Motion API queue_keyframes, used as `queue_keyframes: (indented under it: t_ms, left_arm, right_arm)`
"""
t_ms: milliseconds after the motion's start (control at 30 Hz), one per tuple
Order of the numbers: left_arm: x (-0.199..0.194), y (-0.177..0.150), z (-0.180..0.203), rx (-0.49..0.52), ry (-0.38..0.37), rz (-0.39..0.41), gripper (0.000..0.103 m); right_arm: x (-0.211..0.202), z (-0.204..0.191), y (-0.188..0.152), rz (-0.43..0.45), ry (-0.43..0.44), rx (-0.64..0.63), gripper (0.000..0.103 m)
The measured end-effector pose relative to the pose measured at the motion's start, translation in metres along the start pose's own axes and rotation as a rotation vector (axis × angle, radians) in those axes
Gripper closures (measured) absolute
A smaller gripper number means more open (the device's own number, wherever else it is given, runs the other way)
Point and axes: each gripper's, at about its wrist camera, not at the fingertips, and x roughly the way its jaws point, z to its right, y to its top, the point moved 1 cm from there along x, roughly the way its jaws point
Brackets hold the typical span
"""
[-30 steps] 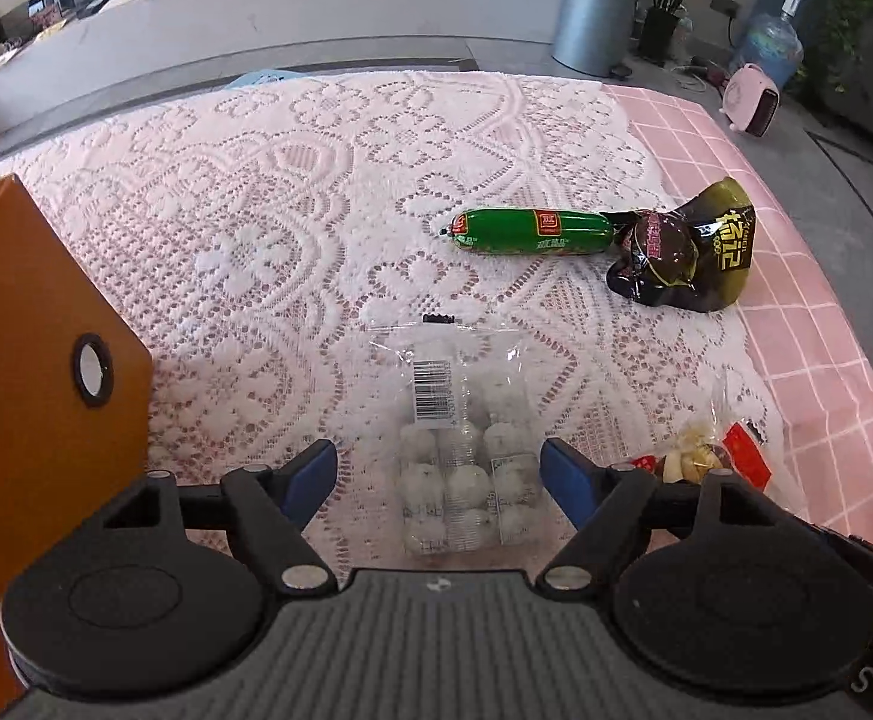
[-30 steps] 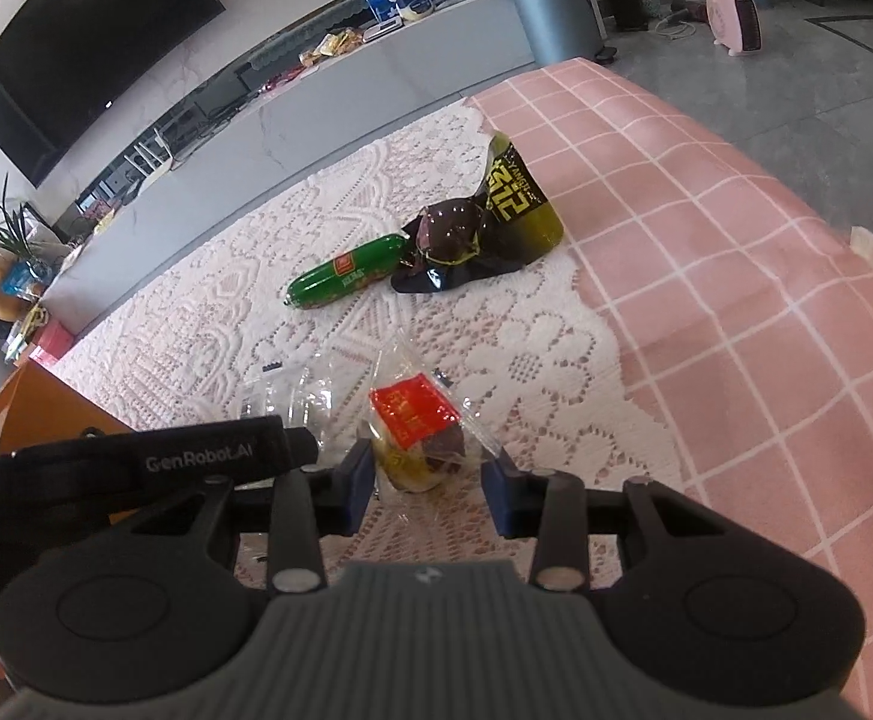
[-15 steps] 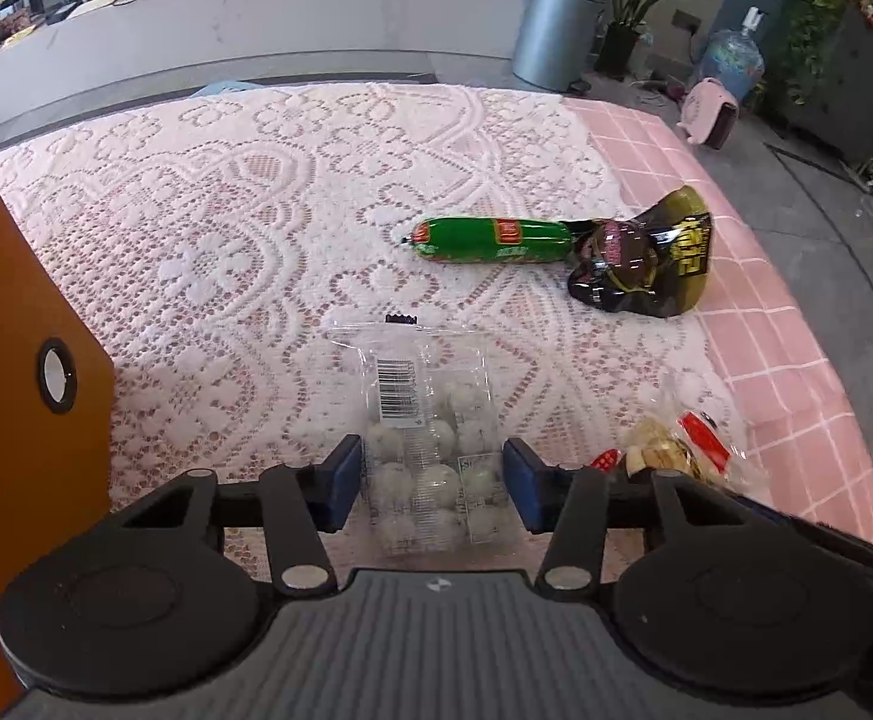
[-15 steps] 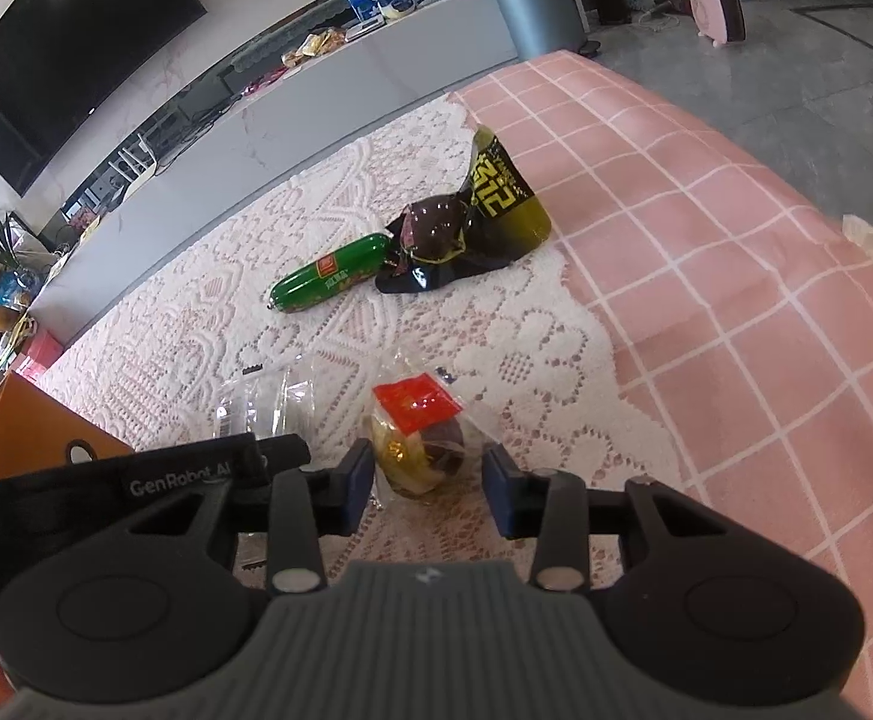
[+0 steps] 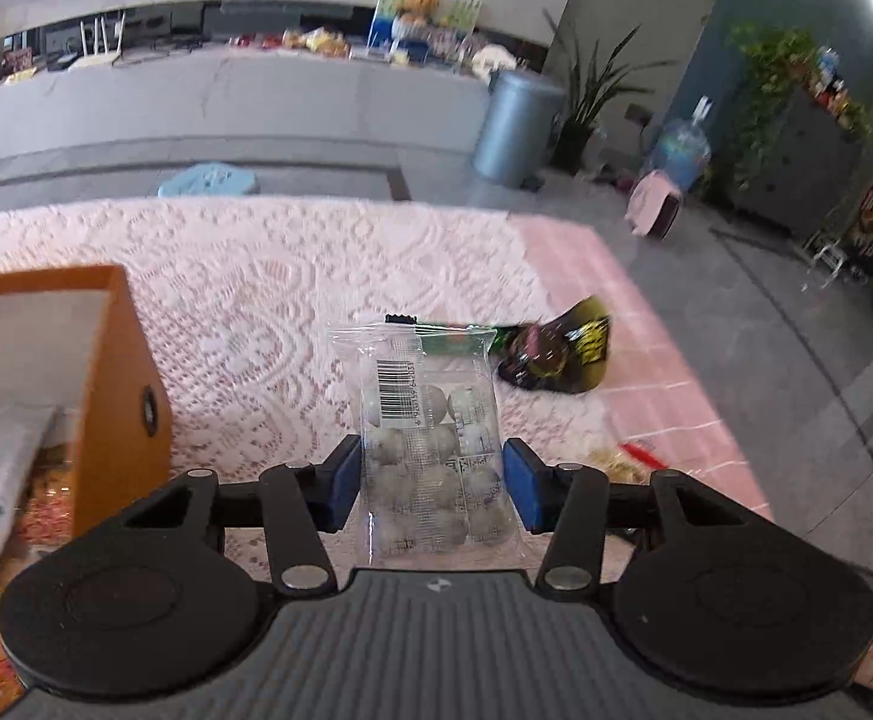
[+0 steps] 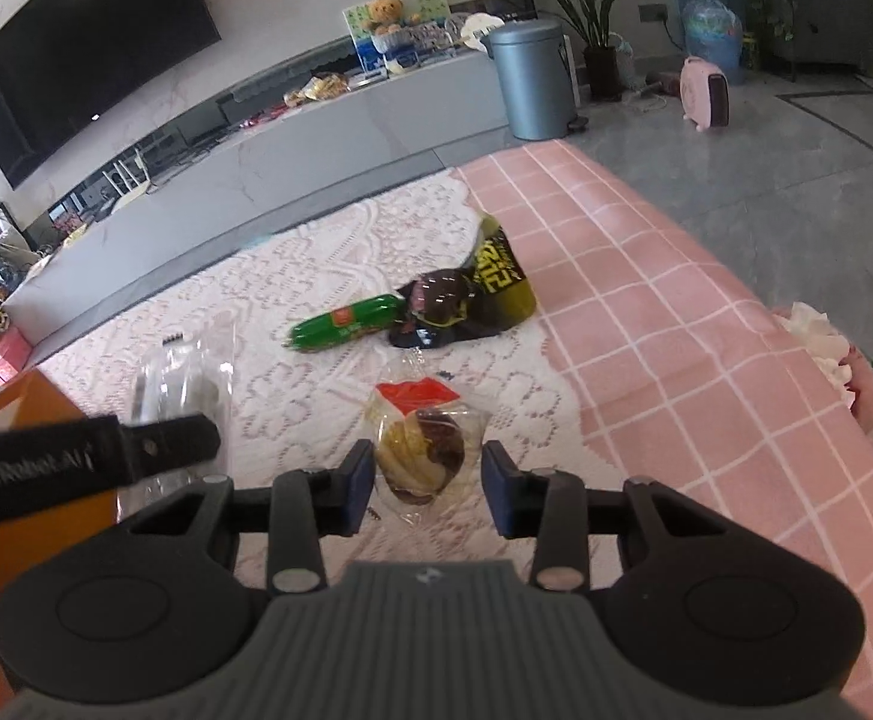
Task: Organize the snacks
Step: 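Lift and carry the egg tray and pastry pack over the box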
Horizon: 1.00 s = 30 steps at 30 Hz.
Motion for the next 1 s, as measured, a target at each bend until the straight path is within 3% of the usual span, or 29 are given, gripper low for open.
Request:
queue_keyframes:
  t_ms: [300,567,1000]
  left_arm:
    - [-0.065,-0.011,-0.014,0.047,-0.033,0.081,0.046]
    - [-0.104,-0.017,-0.05,0.029,-0.053,0.088,0.046]
    - [-0.143,-0.014,-0.128,0.003,0.08,0.115,0.045]
  right_arm:
    - [-0.055,-0.039,-0.033,0.032,0.057,0.005,0.066]
    - [-0.092,-0.093,-0.043,0.076,0.076,-0.129,0.066]
    - [-0.115,-0.188,-0.057,0.086,0.145,-0.306,0.066]
